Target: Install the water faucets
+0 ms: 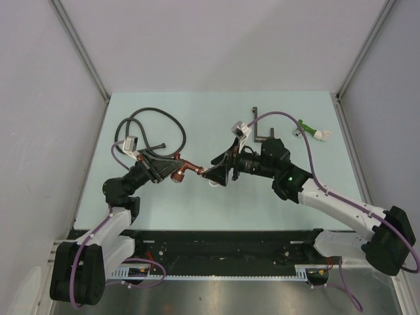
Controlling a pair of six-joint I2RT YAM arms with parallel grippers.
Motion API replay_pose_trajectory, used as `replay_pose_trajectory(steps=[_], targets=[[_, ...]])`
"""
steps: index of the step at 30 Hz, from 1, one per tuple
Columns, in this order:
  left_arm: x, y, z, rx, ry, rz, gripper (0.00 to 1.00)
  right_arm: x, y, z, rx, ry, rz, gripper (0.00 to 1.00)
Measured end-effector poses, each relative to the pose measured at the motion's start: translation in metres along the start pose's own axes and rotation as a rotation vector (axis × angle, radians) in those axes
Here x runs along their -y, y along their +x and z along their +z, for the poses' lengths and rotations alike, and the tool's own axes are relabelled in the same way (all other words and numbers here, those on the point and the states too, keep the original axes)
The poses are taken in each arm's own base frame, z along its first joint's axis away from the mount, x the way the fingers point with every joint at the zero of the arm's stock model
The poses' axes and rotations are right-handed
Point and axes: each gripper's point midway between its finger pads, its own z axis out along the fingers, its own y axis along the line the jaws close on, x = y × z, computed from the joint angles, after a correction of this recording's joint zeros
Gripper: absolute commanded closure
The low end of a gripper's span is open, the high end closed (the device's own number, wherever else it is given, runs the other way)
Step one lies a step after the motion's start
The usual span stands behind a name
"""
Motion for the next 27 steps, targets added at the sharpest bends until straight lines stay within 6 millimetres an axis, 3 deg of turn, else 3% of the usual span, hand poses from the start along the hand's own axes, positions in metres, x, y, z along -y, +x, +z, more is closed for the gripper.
replay_pose_trajectory(steps=[7,14,18,23,26,27], targets=[[0.000,0.002,0.000,-0.009,0.002,0.000,1.00,-0.021,-0.010,-0.010,0.066,0.084,-0.331,0.12],[0.000,0.002,0.000,-0.010,0.002,0.000,1.00,-0.032,0.008,-0.007,0.022,0.161,-0.666,0.11],[0.000,0.002,0.000,-0.010,0.002,0.000,1.00,-0.027,0.016,-0.002,-0.014,0.216,-0.795,0.15],[0.000,0.002,0.000,-0.010,0.002,0.000,1.00,-0.006,0.034,0.008,-0.092,0.301,-0.894,0.32],[0.001,0.003,-0.001,-0.018,0.003,0.000,1.00,0.004,0.037,0.010,-0.116,0.343,-0.927,0.53],[0.001,0.004,-0.001,-0.024,0.004,0.000,1.00,0.005,0.036,0.009,-0.116,0.350,-0.930,0.68]])
